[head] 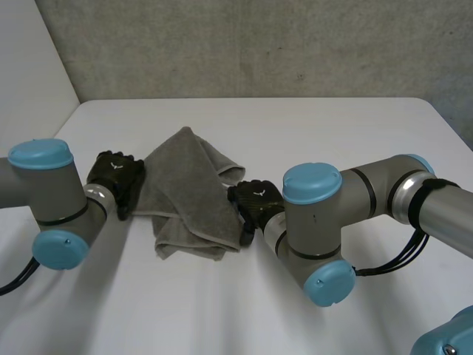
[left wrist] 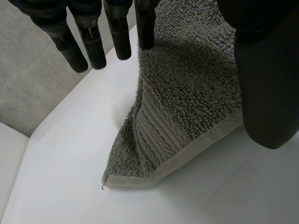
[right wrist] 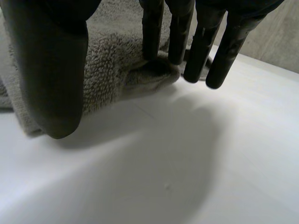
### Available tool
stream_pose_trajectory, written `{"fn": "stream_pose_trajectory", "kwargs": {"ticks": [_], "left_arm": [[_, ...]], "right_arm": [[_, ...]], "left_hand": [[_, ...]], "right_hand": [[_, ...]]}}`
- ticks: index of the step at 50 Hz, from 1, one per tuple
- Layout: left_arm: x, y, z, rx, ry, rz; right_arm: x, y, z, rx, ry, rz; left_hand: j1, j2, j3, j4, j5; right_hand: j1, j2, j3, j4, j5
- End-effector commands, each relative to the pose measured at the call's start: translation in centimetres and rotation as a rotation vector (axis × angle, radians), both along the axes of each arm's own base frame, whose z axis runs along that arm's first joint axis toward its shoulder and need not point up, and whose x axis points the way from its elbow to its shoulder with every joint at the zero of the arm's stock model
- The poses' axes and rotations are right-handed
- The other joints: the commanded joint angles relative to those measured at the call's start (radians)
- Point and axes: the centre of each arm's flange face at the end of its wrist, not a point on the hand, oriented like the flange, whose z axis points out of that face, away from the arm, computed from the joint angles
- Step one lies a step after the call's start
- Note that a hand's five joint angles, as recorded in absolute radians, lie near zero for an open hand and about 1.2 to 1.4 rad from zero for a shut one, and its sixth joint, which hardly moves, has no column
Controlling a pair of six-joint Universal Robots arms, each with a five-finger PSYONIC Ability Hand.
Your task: Fold the towel.
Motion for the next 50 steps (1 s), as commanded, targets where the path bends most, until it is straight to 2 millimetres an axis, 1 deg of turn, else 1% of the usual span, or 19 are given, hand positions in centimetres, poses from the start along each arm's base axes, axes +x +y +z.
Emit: {"fn": "stream_pose_trajectory", "kwargs": {"ticks": [1,7,14,17,19,24,26,27,29,32,34,35,37,39,40,42,43,45,50], "left_arm": [[-0.2,-0.7,-0.2,-0.012,0.0,-0.001],[-0.4,-1.1,0.2,-0.028,0.005,0.0],[-0.6,-1.6,1.0,-0.072,0.023,0.0],[-0.8,-1.5,1.2,-0.08,0.025,-0.004],[-1.0,-1.3,1.3,-0.081,0.025,-0.009],[-2.3,0.0,4.0,-0.126,0.046,-0.044],[-3.0,1.4,6.5,-0.168,0.076,-0.068],[-3.0,1.4,6.6,-0.168,0.076,-0.068],[-3.9,3.2,9.7,-0.222,0.13,-0.099],[-4.5,4.2,11.4,-0.25,0.169,-0.117],[-5.4,6.4,14.9,-0.298,0.263,-0.155],[-5.4,6.4,14.9,-0.298,0.263,-0.155],[-5.6,9.0,19.1,-0.349,0.37,-0.187],[-5.4,10.0,20.9,-0.369,0.419,-0.195],[-5.4,10.0,20.9,-0.369,0.42,-0.195],[-4.8,11.5,23.4,-0.395,0.506,-0.205],[-4.8,11.5,23.4,-0.395,0.506,-0.205],[-4.7,12.3,24.5,-0.399,0.565,-0.216],[-5.0,12.4,23.4,-0.354,0.573,-0.217]], "right_arm": [[0.3,-0.5,0.4,0.02,-0.054,-0.019],[0.5,-0.6,0.1,0.053,-0.092,-0.033],[1.1,0.1,0.1,0.076,-0.121,-0.02],[1.3,-0.1,0.2,0.082,-0.14,-0.024],[1.5,-0.3,0.0,0.102,-0.161,-0.034],[1.5,-0.4,0.8,0.159,-0.239,-0.042],[1.5,-0.3,3.3,0.186,-0.328,-0.028],[1.5,-0.3,3.3,0.186,-0.329,-0.028],[0.1,-1.5,6.9,0.177,-0.415,-0.047],[-1.1,-2.6,8.6,0.154,-0.45,-0.076],[-3.7,-4.2,12.9,0.072,-0.509,-0.12],[-3.7,-4.2,12.9,0.071,-0.509,-0.121],[-6.8,-5.6,17.6,-0.034,-0.575,-0.17],[-8.7,-6.4,20.1,-0.096,-0.604,-0.202],[-8.7,-6.4,20.1,-0.097,-0.604,-0.202],[-11.7,-6.6,24.9,-0.219,-0.655,-0.219],[-11.7,-6.6,25.0,-0.219,-0.655,-0.219],[-13.1,-5.9,28.2,-0.291,-0.681,-0.183],[-13.1,-5.7,28.0,-0.251,-0.654,-0.126]], "left_hand": [[0.086,0.081,0.081,0.086,-0.098],[0.251,0.246,0.246,0.25,0.066],[0.755,0.75,0.75,0.755,0.571],[0.928,0.923,0.923,0.928,0.744],[1.04,1.035,1.035,1.039,0.855],[1.058,1.053,1.053,1.057,0.873],[1.058,1.053,1.053,1.057,0.873],[1.058,1.053,1.053,1.057,0.873],[1.058,1.053,1.053,1.057,0.873],[1.058,1.053,1.053,1.057,0.873],[1.058,1.053,1.053,1.057,0.873],[1.058,1.053,1.053,1.057,0.873],[1.058,1.053,1.053,1.057,0.873],[1.058,1.053,1.053,1.057,0.873],[1.058,1.053,1.053,1.057,0.873],[1.058,1.053,1.053,1.057,0.873],[1.058,1.053,1.053,1.057,0.873],[1.058,1.053,1.053,1.057,0.873],[1.058,1.053,1.053,1.057,0.873]], "right_hand": [[0.12,0.121,0.119,0.12,0.11],[0.114,0.116,0.114,0.115,0.105],[0.082,0.083,0.081,0.082,0.073],[0.308,0.309,0.307,0.309,0.299],[0.915,0.917,0.915,0.916,0.906],[0.941,0.942,0.94,0.942,0.932],[0.941,0.942,0.94,0.942,0.932],[0.941,0.942,0.94,0.942,0.932],[0.941,0.942,0.94,0.942,0.932],[0.941,0.942,0.94,0.942,0.932],[0.941,0.942,0.94,0.942,0.932],[0.941,0.942,0.94,0.942,0.932],[0.941,0.942,0.94,0.942,0.932],[0.941,0.942,0.94,0.942,0.932],[0.941,0.942,0.94,0.942,0.932],[0.941,0.942,0.94,0.942,0.932],[0.941,0.942,0.94,0.942,0.932],[0.941,0.942,0.94,0.942,0.932],[0.941,0.942,0.94,0.942,0.932]]}}
